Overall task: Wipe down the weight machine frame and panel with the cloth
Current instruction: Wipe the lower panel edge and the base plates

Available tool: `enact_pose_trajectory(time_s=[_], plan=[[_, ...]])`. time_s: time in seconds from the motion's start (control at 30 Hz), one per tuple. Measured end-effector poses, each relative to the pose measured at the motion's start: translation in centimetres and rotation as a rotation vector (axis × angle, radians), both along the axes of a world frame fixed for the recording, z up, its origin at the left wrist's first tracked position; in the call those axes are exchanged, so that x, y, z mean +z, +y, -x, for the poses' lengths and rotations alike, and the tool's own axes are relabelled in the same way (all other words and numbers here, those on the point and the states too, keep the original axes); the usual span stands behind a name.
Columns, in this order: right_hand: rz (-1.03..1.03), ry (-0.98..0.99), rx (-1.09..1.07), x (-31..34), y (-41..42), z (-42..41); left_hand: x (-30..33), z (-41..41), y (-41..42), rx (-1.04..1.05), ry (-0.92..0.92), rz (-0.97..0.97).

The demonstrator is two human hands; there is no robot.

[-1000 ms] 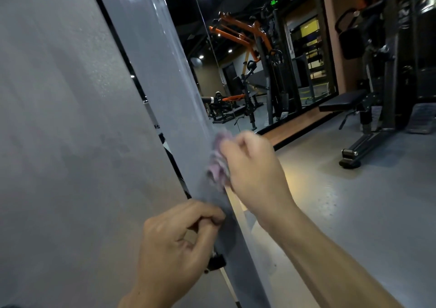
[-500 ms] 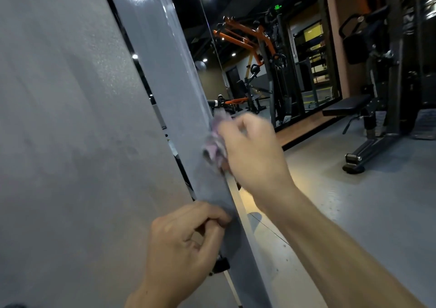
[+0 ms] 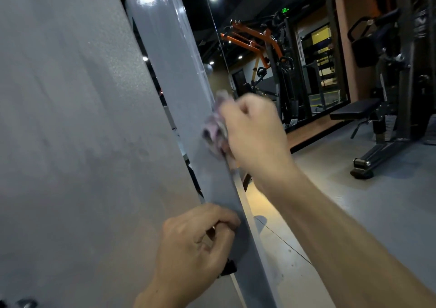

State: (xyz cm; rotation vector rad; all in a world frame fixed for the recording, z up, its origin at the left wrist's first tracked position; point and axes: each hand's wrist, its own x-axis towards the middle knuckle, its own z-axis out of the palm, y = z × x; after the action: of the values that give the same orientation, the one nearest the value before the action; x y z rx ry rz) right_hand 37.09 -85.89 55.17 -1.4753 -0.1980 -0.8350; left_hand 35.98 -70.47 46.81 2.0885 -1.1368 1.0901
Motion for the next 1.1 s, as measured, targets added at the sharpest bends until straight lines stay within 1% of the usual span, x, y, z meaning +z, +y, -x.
enact_pose_trajectory(time_s=[0.07, 0.13, 0.2, 0.3, 0.37, 0.47, 0.57, 0.63, 0.7, 0.73, 0.83, 0.93, 1.1], plan=[[-0.007, -0.063, -0.019, 3.4, 0.1, 0.1, 0.2, 0.1, 0.1, -0.002, 0.004, -0.016], [-0.038, -0.068, 0.01, 3.4, 0.0, 0.0, 0.3, 0.2, 0.0, -0.005, 0.007, -0.021], [-0.058, 0.003, 0.035, -0.4, 0.0, -0.1, 0.2, 0.1, 0.0, -0.008, 0.005, -0.015], [-0.054, 0.175, 0.03, -7.3, -0.3, 0.1, 0.0, -0.1, 0.0, -0.007, -0.014, 0.0], [-0.032, 0.211, 0.018, -8.5, -0.5, 0.2, -0.1, -0.2, -0.1, -0.003, -0.023, 0.009], [0.049, 0.094, -0.065, -4.6, -0.4, 0.2, -0.2, -0.2, -0.2, 0.0, -0.026, 0.016], [0.056, -0.053, -0.09, -0.1, 0.1, 0.9, -0.4, -0.3, 0.0, -0.015, -0.009, 0.029], [-0.003, -0.093, -0.066, -0.5, 0.5, 1.6, -0.5, -0.3, 0.1, -0.011, -0.013, 0.02], [-0.116, -0.074, 0.01, -3.3, 1.2, 3.1, -0.6, -0.2, 0.2, -0.002, -0.025, -0.002], [-0.135, -0.047, 0.007, -4.7, 1.7, 3.9, -0.6, -0.2, 0.2, -0.003, -0.029, -0.005], [-0.079, 0.014, -0.079, -6.8, 2.4, 5.2, -0.8, -0.3, 0.3, -0.033, -0.017, 0.036], [-0.08, 0.007, -0.085, -5.6, 2.7, 5.0, -1.1, -0.6, 0.5, -0.06, 0.024, 0.062], [-0.016, -0.116, -0.134, -0.5, 4.1, 3.7, -0.6, -0.2, 0.4, -0.044, 0.027, 0.008]])
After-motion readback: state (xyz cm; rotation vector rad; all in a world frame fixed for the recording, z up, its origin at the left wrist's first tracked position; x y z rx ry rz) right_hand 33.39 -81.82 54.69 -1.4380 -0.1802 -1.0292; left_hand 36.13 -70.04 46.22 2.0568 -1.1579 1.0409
